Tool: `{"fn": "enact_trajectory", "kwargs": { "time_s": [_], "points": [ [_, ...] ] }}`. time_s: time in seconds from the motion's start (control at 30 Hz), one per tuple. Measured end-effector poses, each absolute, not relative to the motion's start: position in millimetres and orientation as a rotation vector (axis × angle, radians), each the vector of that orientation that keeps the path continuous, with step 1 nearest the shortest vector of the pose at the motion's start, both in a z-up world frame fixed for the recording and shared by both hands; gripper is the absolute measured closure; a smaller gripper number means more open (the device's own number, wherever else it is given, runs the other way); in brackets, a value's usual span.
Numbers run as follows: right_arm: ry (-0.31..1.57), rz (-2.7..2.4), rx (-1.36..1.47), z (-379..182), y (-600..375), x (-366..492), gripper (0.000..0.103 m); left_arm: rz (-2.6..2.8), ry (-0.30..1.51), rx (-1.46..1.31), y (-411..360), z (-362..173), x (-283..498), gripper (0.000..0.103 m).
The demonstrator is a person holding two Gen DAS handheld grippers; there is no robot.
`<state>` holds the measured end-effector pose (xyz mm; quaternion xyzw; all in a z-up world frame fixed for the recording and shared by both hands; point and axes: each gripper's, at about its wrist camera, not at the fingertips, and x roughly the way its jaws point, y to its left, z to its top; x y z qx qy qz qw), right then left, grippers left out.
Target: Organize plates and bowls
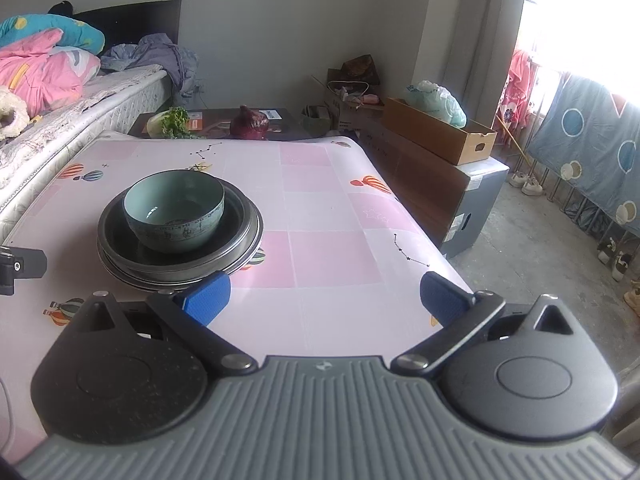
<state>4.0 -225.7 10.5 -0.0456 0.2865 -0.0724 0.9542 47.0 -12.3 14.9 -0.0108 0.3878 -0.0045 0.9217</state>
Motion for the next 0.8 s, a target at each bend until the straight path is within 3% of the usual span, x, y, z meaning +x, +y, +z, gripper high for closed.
{"fn": "enact_trajectory", "kwargs": {
  "time_s": [0.8],
  "points": [
    [0.795, -0.014, 0.071, 5.4, -201.5, 34.2, 0.001, 0.000, 0.949, -0.073, -3.2, -5.8, 56.6, 0.000]
  ]
}}
